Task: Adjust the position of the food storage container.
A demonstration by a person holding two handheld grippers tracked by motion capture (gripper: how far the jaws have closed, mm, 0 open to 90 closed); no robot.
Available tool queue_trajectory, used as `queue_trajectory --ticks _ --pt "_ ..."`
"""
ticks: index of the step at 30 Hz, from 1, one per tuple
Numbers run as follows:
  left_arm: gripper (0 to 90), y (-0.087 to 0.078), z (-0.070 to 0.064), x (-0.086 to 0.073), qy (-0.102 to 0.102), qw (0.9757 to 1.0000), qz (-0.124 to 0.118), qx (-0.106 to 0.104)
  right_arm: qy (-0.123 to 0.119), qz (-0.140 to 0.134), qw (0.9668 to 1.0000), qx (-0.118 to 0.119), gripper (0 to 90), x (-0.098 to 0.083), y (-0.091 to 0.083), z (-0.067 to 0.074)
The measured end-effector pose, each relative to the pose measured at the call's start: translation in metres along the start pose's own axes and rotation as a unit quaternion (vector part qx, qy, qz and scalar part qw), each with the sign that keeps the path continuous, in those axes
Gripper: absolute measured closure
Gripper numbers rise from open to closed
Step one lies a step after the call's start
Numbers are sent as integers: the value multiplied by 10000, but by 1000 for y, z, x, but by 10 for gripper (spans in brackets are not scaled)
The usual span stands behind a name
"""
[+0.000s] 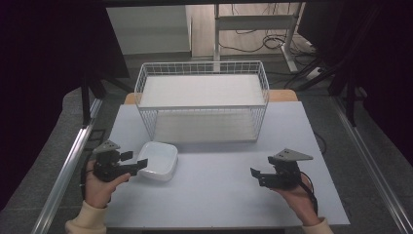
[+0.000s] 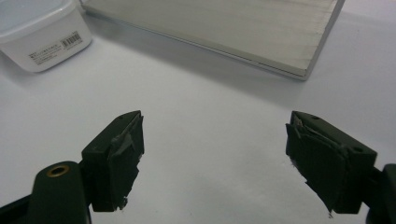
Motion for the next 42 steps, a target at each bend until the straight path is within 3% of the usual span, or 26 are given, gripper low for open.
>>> queue_trajectory --ticks 9,15,23,32,37,40,42 --pt "267 -13 10 16 -45 9999 -68 150 42 26 10000 -6 200 1 -1 0" --pt "284 -11 30 29 -182 9993 27 320 57 64 10000 -24 200 0 0 -1" --pt "329 8 55 39 -286 9974 474 458 61 148 9999 0 200 -2 3 -2" --pt "355 27 75 44 -422 9927 868 721 80 196 9998 -31 201 -4 5 -3" --pt "497 36 82 38 -456 9894 1120 809 77 207 9998 -28 202 -5 5 -3" --pt "688 42 83 33 -447 9876 1280 784 65 245 9997 -33 202 -6 7 -4" --pt "733 46 82 30 -394 9863 1416 743 86 260 9996 -30 202 -7 8 -5"
Point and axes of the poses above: each handheld gripper's, and its own axes: y roughly forward along the jaws, x roughly out of its top, z roughly to its left, the point moved 6 cm from there along y, roughly forward along the jaws, and after that the axes turned 8 degrees about -y, right-handed, at the moved point
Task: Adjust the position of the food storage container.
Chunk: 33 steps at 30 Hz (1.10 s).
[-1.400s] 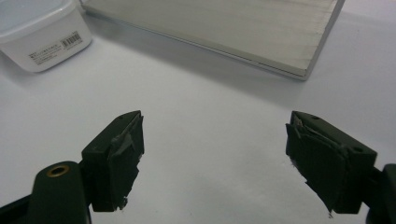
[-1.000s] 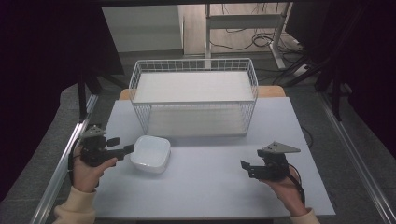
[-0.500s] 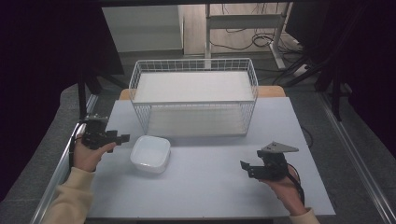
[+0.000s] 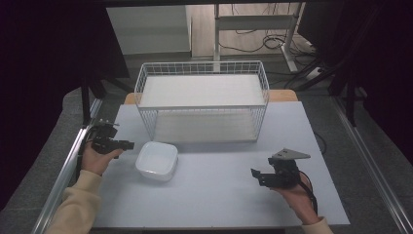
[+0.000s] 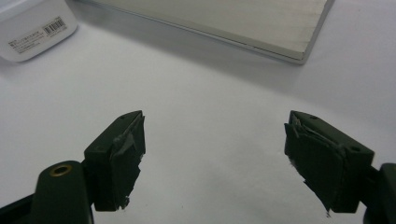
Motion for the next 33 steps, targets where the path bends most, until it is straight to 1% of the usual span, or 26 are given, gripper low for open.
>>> queue_trajectory --ticks 1,3,4,7,13,16,17,18,19,23,24,26,27,30,33 --pt "775 2 -2 -1 42 10000 65 -11 5 0 10000 -6 202 0 0 0" --pt "833 7 -6 -5 206 9996 197 -8 19 7 10000 -36 202 -1 1 -1" --pt "853 10 -8 -6 282 9993 230 13 34 10 10000 -38 202 -1 1 -1" --pt "892 15 -13 -7 408 9987 314 19 8 -10 10000 -37 202 0 1 0" --pt "896 22 -14 -6 397 9985 381 6 -26 7 10000 -32 202 -1 2 0" --pt "896 27 -18 -6 464 9981 399 -87 -28 18 10000 -41 202 -1 2 0" --pt "896 29 -19 -5 429 9984 373 -64 -31 21 10000 -48 202 -2 2 0" --pt "896 30 -19 -5 486 9979 416 -52 -31 21 10000 -48 202 -2 2 0" --pt "896 31 -19 -5 476 9980 415 -87 -34 21 10000 -50 202 -2 2 0" --pt "897 33 -21 -6 490 9978 425 -99 -47 14 10000 -51 203 -2 1 0" --pt "897 34 -23 -5 425 9984 366 -113 -47 14 10000 -51 203 -2 1 0" --pt "897 33 -24 -5 508 9978 397 -129 -41 28 10000 -49 204 -2 2 0" --pt "897 34 -26 -5 527 9976 406 -171 -47 39 10000 -45 203 -2 2 0" --pt "897 36 -29 -5 508 9978 375 -203 -50 32 10000 -33 204 -2 2 1" --pt "897 38 -32 -5 541 9975 376 -250 -59 30 10000 -29 204 -2 2 1"
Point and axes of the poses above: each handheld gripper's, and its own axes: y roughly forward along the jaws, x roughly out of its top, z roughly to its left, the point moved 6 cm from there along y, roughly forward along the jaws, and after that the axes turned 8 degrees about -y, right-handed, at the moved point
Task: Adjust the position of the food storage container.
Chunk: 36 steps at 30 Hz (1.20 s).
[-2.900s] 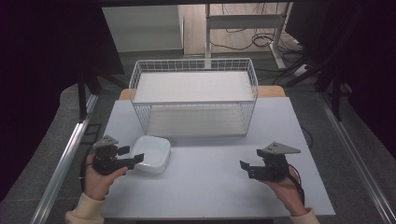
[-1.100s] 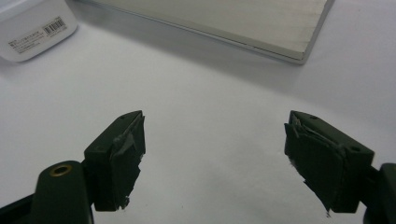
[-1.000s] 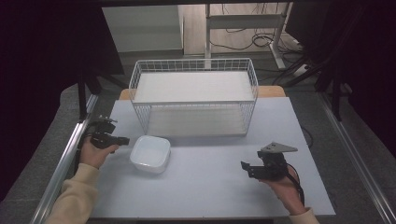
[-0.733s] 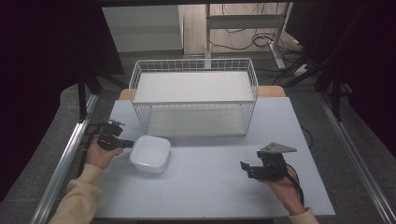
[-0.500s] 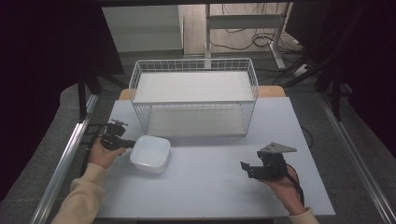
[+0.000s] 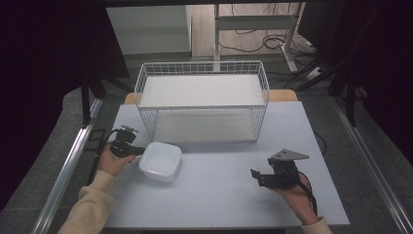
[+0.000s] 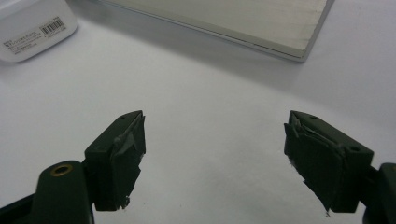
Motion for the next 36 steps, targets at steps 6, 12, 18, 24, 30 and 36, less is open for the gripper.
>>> queue_trajectory --ticks 6,12,18,24,30,36 --pt "897 5 -9 2 96 9999 28 -53 18 4 10000 0 205 0 0 -1" --pt "897 9 -18 5 223 9996 82 -126 3 -3 10000 6 206 0 0 0" --pt "897 14 -32 9 362 9991 116 -200 9 -5 10000 14 206 0 -1 0" --pt "898 21 -38 9 430 9986 172 -236 14 3 10000 11 207 0 -1 1" --pt "898 24 -44 12 572 9979 221 -216 25 28 10000 3 207 0 0 0" --pt "898 31 -65 19 793 9959 256 -344 20 29 10000 3 208 0 0 2"
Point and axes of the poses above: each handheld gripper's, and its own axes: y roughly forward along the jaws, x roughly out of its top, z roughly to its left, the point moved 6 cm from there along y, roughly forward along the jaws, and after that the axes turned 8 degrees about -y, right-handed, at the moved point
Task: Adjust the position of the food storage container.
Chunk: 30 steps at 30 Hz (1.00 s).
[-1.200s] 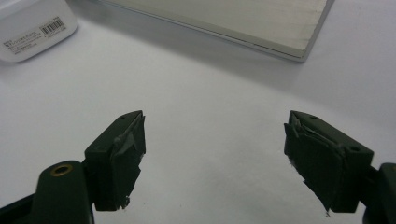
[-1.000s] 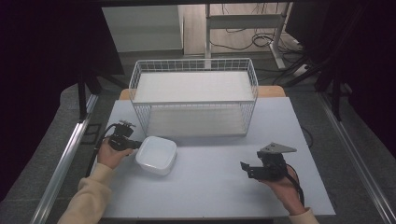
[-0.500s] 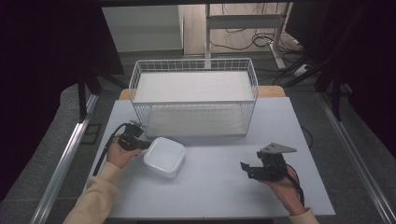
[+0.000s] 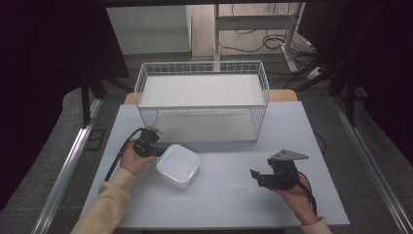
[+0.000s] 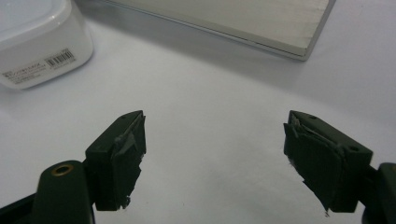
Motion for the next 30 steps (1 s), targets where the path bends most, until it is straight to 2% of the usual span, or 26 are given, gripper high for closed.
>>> queue_trajectory --ticks 1,2,4,6,10,12,15,20,30 --pt "897 2 -3 1 38 10000 30 -14 -4 -1 10000 -1 208 0 0 0" --pt "898 4 -5 2 200 9998 96 16 -3 -5 10000 10 208 0 0 0" --pt "898 7 -12 4 209 9997 124 16 1 -9 10000 13 208 0 0 1" --pt "897 10 -21 7 362 9992 167 -22 -1 -11 10000 16 208 0 -1 1" --pt "898 17 -39 13 526 9983 256 -84 -5 -29 10000 20 208 1 -1 1" --pt "898 20 -44 14 552 9981 256 -95 -9 -29 10000 17 208 1 -1 1" --pt "897 24 -52 16 720 9968 332 -123 -6 -27 10000 28 208 1 -1 2" --pt "898 30 -65 19 821 9958 369 -190 -2 -19 10000 47 208 1 -1 3" --pt "897 33 -76 20 934 9946 393 -241 0 -20 10000 49 208 0 -1 3"
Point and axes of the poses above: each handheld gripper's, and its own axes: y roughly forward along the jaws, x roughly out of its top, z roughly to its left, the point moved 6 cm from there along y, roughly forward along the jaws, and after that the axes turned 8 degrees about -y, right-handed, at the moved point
